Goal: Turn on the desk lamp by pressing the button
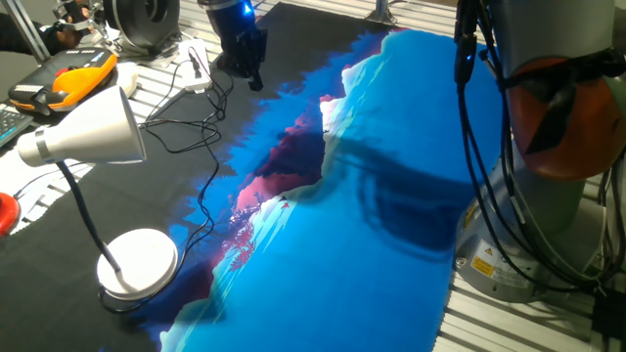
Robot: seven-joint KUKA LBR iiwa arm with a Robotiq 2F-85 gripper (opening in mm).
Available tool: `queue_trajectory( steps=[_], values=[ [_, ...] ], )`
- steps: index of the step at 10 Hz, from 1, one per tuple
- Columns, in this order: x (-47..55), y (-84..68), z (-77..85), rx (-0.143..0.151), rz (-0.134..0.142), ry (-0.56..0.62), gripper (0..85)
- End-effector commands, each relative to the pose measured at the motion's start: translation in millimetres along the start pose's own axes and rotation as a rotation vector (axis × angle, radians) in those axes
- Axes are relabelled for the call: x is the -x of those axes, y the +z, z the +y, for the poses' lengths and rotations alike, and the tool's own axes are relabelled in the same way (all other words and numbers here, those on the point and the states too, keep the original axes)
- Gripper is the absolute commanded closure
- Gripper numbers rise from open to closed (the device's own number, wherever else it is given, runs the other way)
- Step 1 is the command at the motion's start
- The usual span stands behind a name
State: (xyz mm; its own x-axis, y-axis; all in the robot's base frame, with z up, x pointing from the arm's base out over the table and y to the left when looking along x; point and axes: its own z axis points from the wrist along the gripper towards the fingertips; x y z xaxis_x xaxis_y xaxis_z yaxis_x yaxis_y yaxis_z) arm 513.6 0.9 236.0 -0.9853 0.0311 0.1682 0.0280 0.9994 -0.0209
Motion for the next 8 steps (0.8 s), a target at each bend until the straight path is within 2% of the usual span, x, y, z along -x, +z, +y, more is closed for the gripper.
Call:
queue_trajectory(
  steps=[1,8],
  values=[
    [0.0,0.0,0.0,0.0,0.0,0.0,85.0],
    [-1.0,-0.1,-0.1,-0.003,-0.011,-0.025,85.0]
  ],
)
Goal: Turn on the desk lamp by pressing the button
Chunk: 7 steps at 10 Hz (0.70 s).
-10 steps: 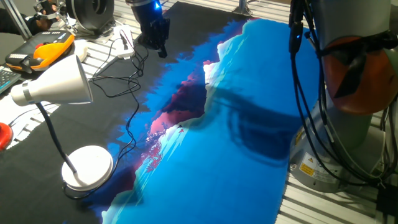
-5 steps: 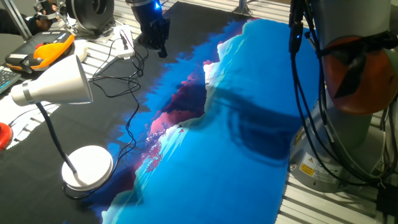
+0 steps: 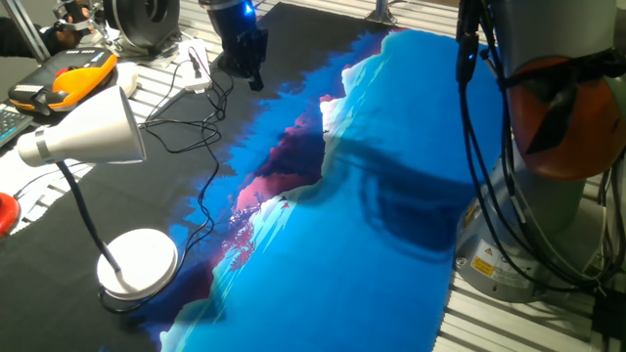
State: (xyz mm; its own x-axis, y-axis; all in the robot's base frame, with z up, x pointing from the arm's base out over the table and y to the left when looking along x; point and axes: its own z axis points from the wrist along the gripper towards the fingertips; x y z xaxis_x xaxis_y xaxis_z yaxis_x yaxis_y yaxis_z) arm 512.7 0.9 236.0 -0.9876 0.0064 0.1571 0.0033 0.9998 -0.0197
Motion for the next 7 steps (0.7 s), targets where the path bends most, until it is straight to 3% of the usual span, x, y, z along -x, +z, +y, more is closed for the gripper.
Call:
queue_trajectory(
  steps=[1,3,4,5,6,7],
  values=[
    [0.0,-0.2,0.0,0.002,-0.011,0.013,85.0],
    [0.0,-0.2,0.0,0.01,-0.043,0.038,85.0],
    [0.0,-0.2,0.0,0.036,-0.03,0.059,85.0],
    [0.0,-0.2,0.0,0.051,-0.057,0.074,85.0],
    [0.0,-0.2,0.0,0.088,-0.099,0.083,85.0],
    [0.0,-0.2,0.0,0.094,-0.187,0.047,85.0]
  ],
)
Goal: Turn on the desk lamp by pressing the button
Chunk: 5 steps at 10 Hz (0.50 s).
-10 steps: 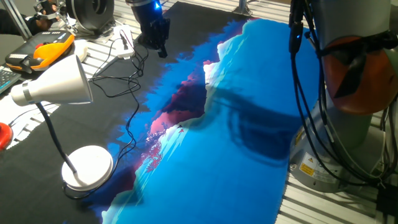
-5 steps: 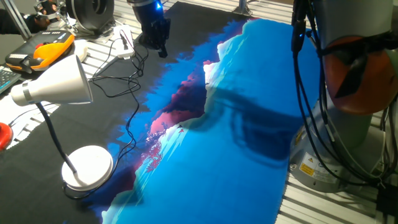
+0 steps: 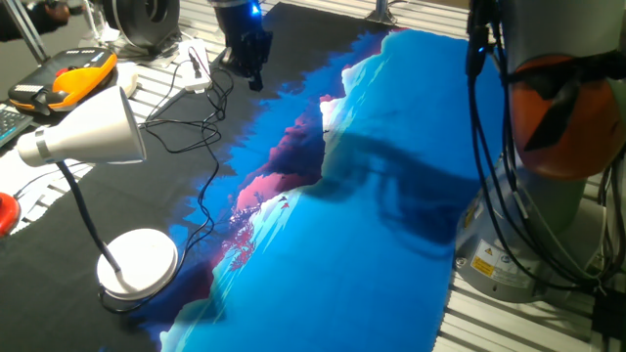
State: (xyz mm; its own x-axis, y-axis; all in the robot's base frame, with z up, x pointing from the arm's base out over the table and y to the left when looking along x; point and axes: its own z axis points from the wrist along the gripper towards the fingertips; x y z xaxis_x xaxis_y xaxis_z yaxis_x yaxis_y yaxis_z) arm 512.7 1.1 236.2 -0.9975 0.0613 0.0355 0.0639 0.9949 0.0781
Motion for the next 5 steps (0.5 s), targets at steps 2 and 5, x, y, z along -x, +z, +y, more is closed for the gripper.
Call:
queue_trajectory(
  steps=[2,5],
  values=[
    [0.0,0.0,-0.2,0.061,-0.044,-0.016,85.0],
    [0.0,0.0,-0.2,0.052,0.009,-0.047,85.0]
  ],
)
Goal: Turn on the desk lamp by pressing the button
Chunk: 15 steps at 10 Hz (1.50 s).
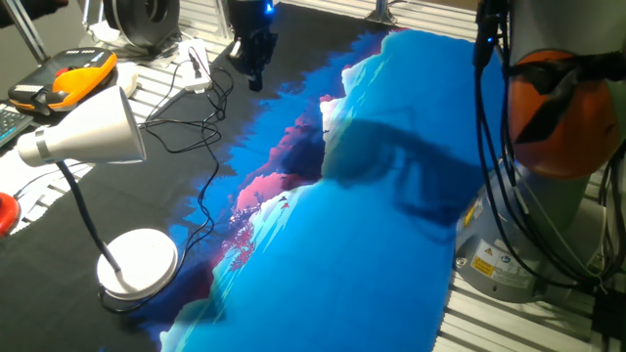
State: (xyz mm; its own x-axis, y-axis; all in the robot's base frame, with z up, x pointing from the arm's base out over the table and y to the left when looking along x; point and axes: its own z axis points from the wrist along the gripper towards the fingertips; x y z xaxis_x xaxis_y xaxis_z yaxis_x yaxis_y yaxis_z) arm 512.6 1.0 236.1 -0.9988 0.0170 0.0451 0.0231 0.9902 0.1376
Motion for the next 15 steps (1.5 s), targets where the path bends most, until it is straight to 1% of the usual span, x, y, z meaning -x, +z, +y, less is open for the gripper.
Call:
queue_trajectory(
  steps=[1,2,3,4,5,6,7,8,10,11,13,14,15],
  values=[
    [0.1,-0.1,-0.1,-0.012,0.021,0.016,85.0],
    [0.1,-0.1,-0.1,0.017,0.024,0.029,85.0],
    [0.1,-0.1,-0.1,0.069,0.024,0.058,85.0],
    [0.1,-0.1,-0.1,0.073,0.036,0.069,85.0],
    [0.1,-0.1,-0.1,0.096,0.053,0.082,85.0],
    [6.7,-0.1,5.1,0.131,0.076,0.096,85.0],
    [12.9,0.7,12.0,0.175,0.093,0.12,85.0],
    [18.5,5.1,21.0,0.194,0.1,0.125,85.0],
    [24.5,21.3,45.5,0.208,0.095,0.154,85.0],
    [27.3,26.7,57.9,0.238,0.094,0.186,85.0],
    [35.1,33.2,82.6,0.246,0.096,0.215,85.0],
    [38.8,37.8,92.2,0.271,0.095,0.232,85.0],
    [41.9,41.5,100.1,0.279,0.095,0.242,85.0]
  ],
)
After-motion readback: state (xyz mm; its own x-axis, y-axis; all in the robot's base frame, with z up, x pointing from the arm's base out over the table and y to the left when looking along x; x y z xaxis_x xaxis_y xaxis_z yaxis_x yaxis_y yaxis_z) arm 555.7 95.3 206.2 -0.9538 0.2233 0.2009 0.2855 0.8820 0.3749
